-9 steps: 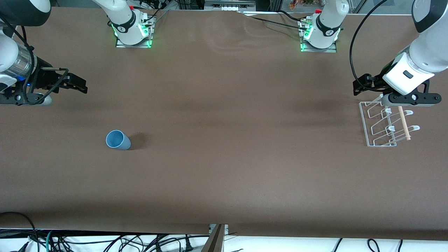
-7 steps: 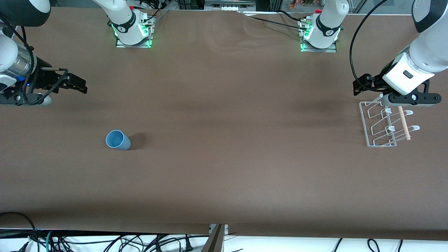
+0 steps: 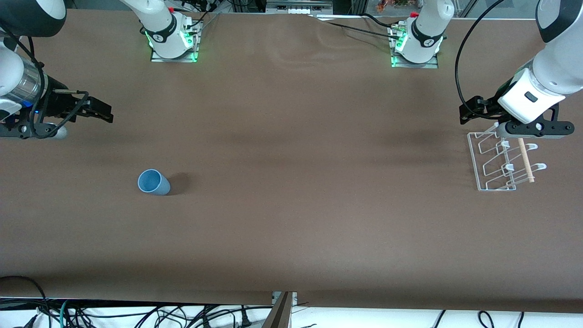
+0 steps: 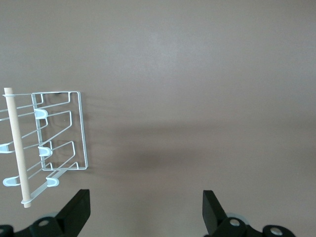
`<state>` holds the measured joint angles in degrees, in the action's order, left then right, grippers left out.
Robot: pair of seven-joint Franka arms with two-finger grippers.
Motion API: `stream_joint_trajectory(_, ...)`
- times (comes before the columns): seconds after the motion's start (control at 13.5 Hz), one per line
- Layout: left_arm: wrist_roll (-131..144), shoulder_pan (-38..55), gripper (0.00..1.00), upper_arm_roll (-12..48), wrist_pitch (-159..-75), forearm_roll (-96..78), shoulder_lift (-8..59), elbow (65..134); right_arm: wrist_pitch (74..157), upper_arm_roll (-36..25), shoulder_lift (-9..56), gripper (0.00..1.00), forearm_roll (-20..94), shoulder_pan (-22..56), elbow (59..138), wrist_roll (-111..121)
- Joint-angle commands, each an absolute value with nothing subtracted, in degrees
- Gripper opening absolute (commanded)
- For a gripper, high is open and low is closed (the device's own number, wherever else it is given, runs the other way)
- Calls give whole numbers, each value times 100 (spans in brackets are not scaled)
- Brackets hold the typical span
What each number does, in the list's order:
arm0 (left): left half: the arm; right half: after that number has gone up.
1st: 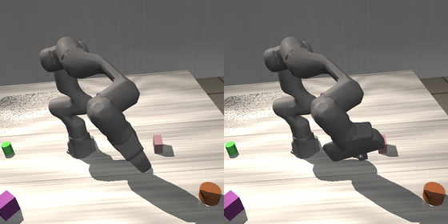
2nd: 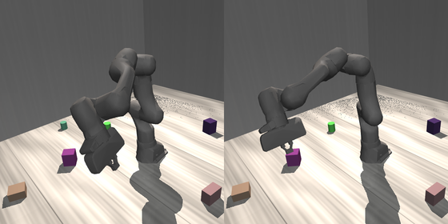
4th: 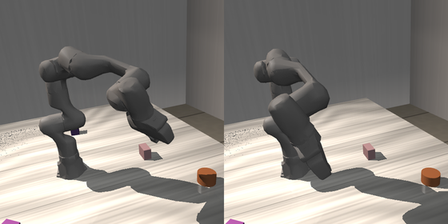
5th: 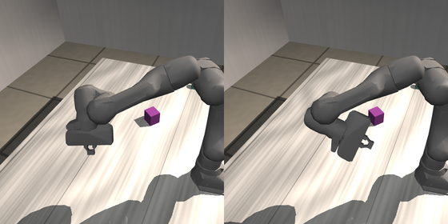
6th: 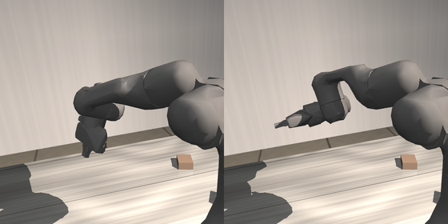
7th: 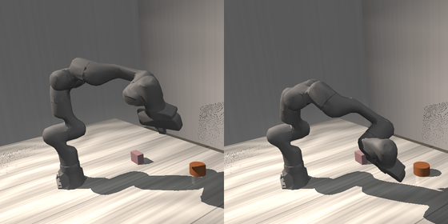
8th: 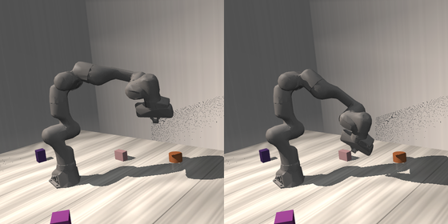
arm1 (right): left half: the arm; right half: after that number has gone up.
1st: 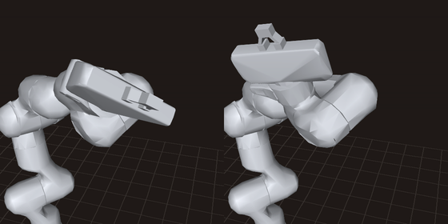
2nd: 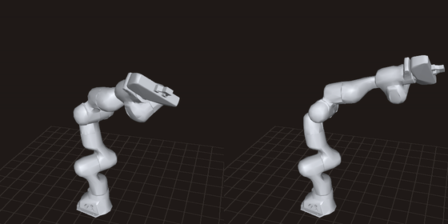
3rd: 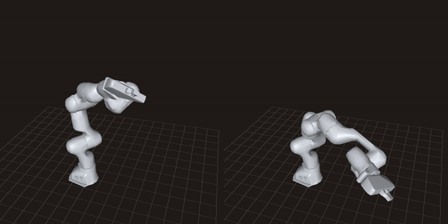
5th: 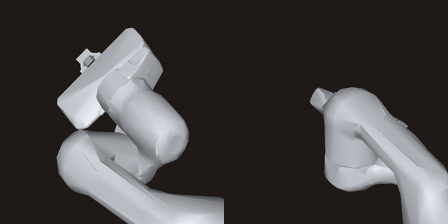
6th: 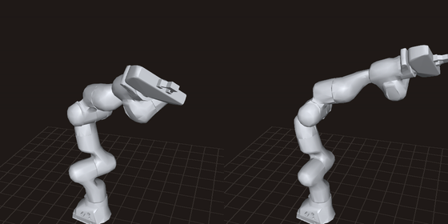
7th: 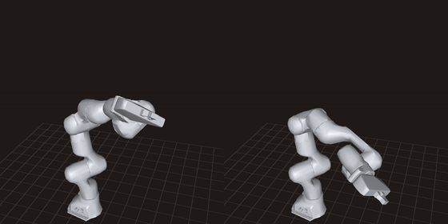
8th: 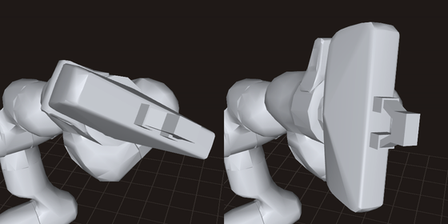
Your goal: Transfer cup to left arm and place on rack
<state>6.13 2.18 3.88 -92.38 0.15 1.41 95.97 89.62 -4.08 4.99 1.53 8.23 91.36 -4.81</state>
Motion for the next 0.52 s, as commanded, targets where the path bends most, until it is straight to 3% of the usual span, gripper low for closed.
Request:
stream_joint_trajectory(0.0,659,237,100,387,-9220,18,123,9527,8939,-369,580,99,70,809,9009,-527)
stream_joint_trajectory(0.3,659,237,100,387,-9211,18,123,9527,8974,-404,851,99,150,686,9009,-221)
stream_joint_trajectory(0.45,659,237,100,387,-9220,18,123,9527,9316,-544,853,99,167,616,9377,33)
